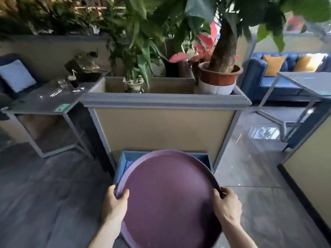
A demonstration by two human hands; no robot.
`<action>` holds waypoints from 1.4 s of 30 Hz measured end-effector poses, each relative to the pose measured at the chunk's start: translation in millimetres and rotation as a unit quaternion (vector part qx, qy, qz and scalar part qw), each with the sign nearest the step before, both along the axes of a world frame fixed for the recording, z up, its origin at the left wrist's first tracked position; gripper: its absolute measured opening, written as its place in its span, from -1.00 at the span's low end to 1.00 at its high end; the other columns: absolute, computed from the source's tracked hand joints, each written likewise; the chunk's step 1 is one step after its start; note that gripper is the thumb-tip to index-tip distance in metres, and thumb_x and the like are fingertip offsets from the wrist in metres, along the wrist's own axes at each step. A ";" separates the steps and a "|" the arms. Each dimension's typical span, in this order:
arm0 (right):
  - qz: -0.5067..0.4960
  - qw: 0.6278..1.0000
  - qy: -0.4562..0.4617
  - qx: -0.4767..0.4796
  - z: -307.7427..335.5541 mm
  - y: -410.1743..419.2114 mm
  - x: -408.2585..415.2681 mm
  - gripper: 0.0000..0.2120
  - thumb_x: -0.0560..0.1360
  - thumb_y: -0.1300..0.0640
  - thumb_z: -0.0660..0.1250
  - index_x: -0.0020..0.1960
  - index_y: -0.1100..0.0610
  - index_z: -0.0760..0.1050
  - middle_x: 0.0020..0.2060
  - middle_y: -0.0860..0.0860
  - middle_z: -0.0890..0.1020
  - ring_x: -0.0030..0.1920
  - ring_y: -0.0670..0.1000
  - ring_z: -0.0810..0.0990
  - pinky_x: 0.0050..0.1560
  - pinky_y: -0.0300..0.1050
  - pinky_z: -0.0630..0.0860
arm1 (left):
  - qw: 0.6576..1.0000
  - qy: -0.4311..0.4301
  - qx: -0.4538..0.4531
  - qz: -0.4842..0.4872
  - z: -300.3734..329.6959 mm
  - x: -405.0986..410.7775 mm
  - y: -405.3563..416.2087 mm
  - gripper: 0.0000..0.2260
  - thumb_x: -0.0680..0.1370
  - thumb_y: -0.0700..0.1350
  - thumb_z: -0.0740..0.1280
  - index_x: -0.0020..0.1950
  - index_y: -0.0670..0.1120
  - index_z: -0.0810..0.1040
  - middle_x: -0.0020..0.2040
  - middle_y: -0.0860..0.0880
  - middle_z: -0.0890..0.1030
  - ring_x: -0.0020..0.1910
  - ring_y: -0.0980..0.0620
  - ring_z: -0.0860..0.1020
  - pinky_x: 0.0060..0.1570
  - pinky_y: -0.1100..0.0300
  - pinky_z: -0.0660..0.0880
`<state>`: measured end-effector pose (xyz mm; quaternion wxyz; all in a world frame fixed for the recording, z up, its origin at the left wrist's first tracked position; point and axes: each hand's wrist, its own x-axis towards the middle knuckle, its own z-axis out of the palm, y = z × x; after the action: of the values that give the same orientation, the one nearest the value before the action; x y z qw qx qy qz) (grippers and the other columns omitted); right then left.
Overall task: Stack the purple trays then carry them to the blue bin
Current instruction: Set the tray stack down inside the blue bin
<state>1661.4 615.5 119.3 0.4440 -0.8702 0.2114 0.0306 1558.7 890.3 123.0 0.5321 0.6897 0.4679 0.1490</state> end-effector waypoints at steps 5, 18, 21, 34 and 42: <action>0.019 0.999 0.029 -0.037 -29.8 9.7 47.0 -0.72 0.50 0.07 0.32 0.14 0.15 0.64 0.05 0.17 0.71 0.13 0.27 0.61 0.14 0.03 0.49 | 0.998 0.063 0.006 0.000 -44.0 41.3 15.7 -0.77 0.51 -0.12 0.41 0.14 -0.04 0.52 0.04 -0.13 0.63 0.00 -0.20 0.60 0.09 -0.05 0.53; 0.057 0.985 0.076 -0.145 -135.3 36.7 101.7 -0.82 0.48 0.16 0.32 0.06 0.17 0.57 -0.04 0.20 0.69 0.04 0.29 0.61 -0.01 0.05 0.49 | 0.972 0.208 0.097 -0.058 -153.6 99.2 49.1 -0.79 0.49 -0.15 0.41 0.11 -0.03 0.67 0.07 -0.13 0.73 0.06 -0.22 0.64 -0.04 0.05 0.50; 0.064 0.981 0.082 -0.162 -153.2 37.5 113.8 -0.82 0.48 0.20 0.31 0.07 0.18 0.56 -0.05 0.22 0.68 0.01 0.30 0.60 -0.05 0.03 0.46 | 0.966 0.221 0.108 -0.074 -178.4 109.6 53.7 -0.86 0.48 -0.16 0.41 0.03 -0.02 0.66 -0.03 -0.10 0.74 -0.03 -0.20 0.66 -0.07 0.03 0.54; 0.102 0.952 0.085 -0.275 -171.9 41.7 132.1 -0.89 0.48 0.26 0.24 -0.08 0.19 0.54 -0.28 0.13 0.55 -0.28 0.19 0.38 -0.24 -0.03 0.37 | 0.929 0.273 0.223 -0.114 -201.3 126.2 54.6 -0.94 0.50 -0.13 0.39 -0.11 -0.11 0.61 -0.10 -0.17 0.71 -0.10 -0.28 0.62 -0.29 0.10 0.39; 0.110 0.957 0.109 -0.247 -166.9 37.4 140.0 -0.95 0.41 0.25 0.32 -0.18 0.19 0.56 -0.40 0.09 0.43 -0.31 0.23 0.38 -0.29 -0.04 0.39 | 0.919 0.285 0.241 -0.127 -198.6 128.3 58.0 -0.94 0.47 -0.11 0.42 -0.16 -0.08 0.64 -0.17 -0.11 0.73 -0.16 -0.25 0.64 -0.30 0.09 0.49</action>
<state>1801.4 652.9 -47.5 0.1839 -0.9619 0.1622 0.1207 1687.0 948.2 -75.6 0.2084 0.8642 0.4577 -0.0141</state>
